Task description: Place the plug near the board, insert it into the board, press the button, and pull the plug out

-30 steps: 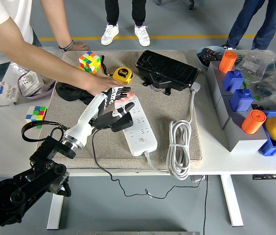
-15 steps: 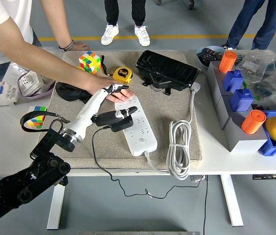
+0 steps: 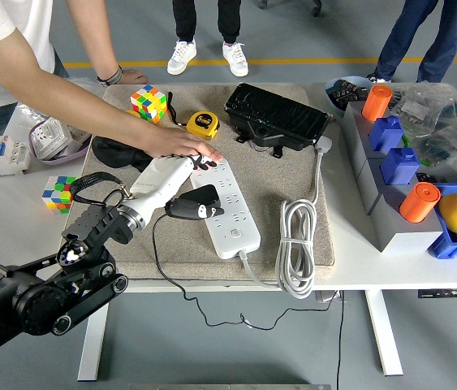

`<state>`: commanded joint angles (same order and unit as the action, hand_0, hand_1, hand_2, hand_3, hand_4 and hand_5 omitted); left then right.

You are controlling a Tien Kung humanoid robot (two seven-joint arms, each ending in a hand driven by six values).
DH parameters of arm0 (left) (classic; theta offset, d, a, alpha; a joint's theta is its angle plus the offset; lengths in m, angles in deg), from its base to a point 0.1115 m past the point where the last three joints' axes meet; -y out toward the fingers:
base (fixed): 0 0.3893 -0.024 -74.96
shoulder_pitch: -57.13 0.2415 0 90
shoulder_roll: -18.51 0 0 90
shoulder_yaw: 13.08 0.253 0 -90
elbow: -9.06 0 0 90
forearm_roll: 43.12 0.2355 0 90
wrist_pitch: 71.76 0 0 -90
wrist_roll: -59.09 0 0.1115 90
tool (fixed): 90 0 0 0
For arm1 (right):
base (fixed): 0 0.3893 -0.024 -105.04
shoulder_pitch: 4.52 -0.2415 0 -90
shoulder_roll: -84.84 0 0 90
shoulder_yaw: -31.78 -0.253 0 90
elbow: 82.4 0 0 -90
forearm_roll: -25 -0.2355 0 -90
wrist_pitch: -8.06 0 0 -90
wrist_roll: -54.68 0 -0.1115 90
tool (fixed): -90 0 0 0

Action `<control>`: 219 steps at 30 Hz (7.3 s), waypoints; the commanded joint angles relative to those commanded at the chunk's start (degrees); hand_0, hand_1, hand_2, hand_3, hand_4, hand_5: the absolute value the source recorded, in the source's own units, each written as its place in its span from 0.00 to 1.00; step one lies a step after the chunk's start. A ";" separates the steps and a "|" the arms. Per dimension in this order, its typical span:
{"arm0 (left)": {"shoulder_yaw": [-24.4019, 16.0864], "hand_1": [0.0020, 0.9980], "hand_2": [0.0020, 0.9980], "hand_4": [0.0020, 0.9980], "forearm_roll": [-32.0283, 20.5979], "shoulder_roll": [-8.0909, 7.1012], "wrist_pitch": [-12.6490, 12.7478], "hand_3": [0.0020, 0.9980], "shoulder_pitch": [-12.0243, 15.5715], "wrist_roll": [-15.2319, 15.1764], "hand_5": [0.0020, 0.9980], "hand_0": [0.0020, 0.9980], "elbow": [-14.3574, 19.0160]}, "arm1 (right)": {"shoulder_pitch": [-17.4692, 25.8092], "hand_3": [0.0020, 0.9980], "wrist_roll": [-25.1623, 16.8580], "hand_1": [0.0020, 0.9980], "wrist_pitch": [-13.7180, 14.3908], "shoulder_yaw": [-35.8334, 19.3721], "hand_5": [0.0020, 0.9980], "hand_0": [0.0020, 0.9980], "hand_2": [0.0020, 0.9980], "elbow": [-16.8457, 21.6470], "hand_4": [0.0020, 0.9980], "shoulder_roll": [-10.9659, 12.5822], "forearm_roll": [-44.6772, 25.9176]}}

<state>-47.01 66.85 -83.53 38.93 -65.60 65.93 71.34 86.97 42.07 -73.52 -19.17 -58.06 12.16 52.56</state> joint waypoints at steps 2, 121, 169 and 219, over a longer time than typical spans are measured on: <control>0.49 0.66 0.68 1.00 0.41 0.23 -0.06 0.72 -0.45 0.41 0.43 0.65 -0.78 | 0.00 0.55 0.00 0.59 0.00 -0.03 0.22 0.60 0.54 0.02 0.78 0.00 0.01; -20.06 0.78 0.80 1.00 -20.55 -3.78 1.58 0.80 9.67 -17.56 0.58 0.72 -2.43 | -0.16 0.55 -0.09 0.59 -0.15 -0.27 0.21 0.60 0.54 0.40 0.79 -0.12 0.46; -32.49 0.65 0.67 0.90 -49.80 -1.60 0.91 0.64 15.13 -28.70 0.50 0.64 -0.51 | -1.49 0.55 7.33 0.61 -0.95 5.06 0.27 0.61 0.56 -2.34 0.78 -0.68 -1.07; -33.24 0.65 0.67 0.89 -49.06 -1.10 0.81 0.65 15.58 -27.59 0.52 0.65 -0.51 | -1.08 0.55 7.05 0.62 -0.80 4.45 0.32 0.61 0.56 -2.36 0.81 -0.93 -1.02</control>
<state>-80.25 17.79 -84.63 39.74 -50.02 38.34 70.83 85.90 49.12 -74.32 -14.72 -60.42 11.23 51.54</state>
